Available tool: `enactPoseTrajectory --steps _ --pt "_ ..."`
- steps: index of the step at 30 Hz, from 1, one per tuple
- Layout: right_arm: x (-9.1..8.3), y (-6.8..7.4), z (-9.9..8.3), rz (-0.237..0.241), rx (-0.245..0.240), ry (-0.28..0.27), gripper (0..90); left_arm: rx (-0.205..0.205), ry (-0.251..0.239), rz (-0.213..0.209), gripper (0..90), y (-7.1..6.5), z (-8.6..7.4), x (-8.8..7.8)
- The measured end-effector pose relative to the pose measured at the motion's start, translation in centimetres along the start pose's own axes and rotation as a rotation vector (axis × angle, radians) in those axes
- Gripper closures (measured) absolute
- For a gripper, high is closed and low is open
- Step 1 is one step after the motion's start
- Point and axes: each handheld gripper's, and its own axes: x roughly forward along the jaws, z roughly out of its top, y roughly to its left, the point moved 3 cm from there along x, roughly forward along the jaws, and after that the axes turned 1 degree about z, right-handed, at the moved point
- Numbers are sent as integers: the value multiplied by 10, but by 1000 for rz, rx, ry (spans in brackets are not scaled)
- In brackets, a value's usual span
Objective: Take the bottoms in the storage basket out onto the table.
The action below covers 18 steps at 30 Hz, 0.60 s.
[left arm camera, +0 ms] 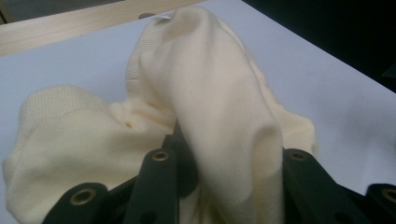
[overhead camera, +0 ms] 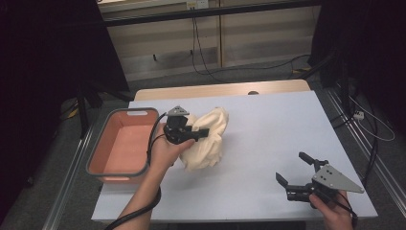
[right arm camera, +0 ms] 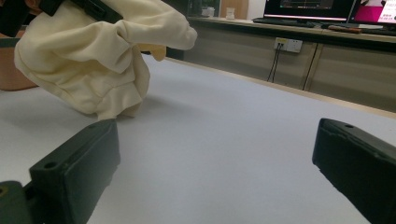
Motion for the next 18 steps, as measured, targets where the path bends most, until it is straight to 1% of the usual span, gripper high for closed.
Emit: enactPoseTrajectory --steps 5,9,12,18 --pt "0 0 0 -1 0 1 5 3 0 -5 686 -1 -2 3" --pt "0 0 0 0 -1 -1 5 6 -13 -5 666 -1 -4 6" --pt "0 0 0 0 -1 0 5 -4 -9 -11 661 -1 -7 8" --pt "0 0 0 0 -1 0 5 -4 -5 -11 647 -1 -10 12"
